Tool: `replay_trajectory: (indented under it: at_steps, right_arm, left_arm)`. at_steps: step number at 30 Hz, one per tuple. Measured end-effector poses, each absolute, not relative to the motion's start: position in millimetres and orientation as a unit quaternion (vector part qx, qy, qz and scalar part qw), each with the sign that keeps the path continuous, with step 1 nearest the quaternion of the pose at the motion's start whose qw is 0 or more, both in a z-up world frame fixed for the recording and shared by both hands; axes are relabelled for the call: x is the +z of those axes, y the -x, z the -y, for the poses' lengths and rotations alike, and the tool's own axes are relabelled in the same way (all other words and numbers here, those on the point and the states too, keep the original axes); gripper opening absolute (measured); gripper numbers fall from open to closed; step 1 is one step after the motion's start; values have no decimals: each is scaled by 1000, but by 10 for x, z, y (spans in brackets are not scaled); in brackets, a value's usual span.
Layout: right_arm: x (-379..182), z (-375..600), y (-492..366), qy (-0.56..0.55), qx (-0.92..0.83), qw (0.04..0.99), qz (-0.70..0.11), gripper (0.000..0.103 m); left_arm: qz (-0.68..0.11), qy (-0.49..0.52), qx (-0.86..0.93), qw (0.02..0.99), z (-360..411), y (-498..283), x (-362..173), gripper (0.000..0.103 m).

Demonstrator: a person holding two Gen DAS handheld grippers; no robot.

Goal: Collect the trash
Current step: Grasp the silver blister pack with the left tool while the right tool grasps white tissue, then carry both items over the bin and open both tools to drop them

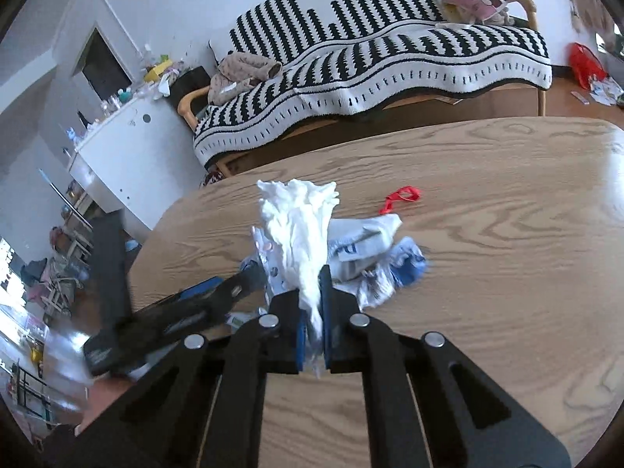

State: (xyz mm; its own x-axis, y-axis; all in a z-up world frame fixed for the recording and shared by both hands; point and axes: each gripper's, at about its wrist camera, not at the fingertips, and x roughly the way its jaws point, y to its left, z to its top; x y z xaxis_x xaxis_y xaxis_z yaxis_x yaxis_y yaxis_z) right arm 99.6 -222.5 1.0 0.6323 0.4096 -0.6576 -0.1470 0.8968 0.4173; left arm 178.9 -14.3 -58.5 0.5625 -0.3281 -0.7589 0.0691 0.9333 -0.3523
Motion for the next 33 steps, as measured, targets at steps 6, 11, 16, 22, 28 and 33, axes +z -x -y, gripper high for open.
replay_trajectory:
  at_steps: [6, 11, 16, 22, 28, 33]
  right_arm:
    - [63, 2333, -814, -154, 155, 893, -394, 7]
    - [96, 2419, -756, -152, 150, 897, -388, 7]
    - [166, 2426, -658, -150, 153, 900, -380, 7]
    - [238, 2419, -344, -157, 161, 900, -373, 7]
    - [160, 2281, 279, -160, 175, 893, -381, 7]
    - [-50, 2111, 1032, -157, 188, 883, -401, 7]
  left_arm:
    - [-470, 124, -96, 869, 267, -1910, -735, 71]
    - [-472, 115, -99, 869, 295, -1873, -685, 29]
    - [-443, 100, -103, 885, 208, -1688, -409, 29]
    - [-415, 78, -122, 898, 28, -1195, -18, 29]
    - [-402, 56, -143, 902, -113, -357, 146, 29]
    - [-419, 28, -178, 890, -81, 564, -81, 29]
